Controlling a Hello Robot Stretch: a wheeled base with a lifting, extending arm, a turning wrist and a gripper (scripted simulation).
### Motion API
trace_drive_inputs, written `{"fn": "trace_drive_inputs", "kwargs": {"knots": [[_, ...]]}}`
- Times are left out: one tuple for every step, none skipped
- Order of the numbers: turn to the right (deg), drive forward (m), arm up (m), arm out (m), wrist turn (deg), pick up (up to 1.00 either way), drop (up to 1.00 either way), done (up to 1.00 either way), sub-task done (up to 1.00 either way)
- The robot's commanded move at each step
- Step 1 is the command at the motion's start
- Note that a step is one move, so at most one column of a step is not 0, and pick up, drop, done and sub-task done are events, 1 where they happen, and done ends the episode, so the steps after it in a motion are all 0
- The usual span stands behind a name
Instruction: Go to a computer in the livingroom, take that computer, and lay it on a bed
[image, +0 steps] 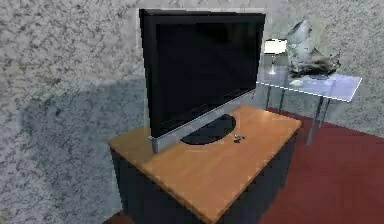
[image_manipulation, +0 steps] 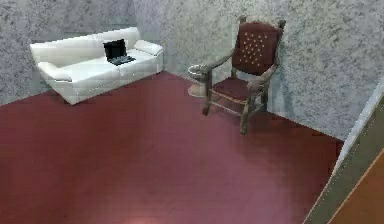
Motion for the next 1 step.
{"fn": "trace_drive_inputs", "kwargs": {"knots": [[45.0, 0.0, 0.0, 0.0, 0.0, 0.0, 0.0, 0.0, 0.0]]}}
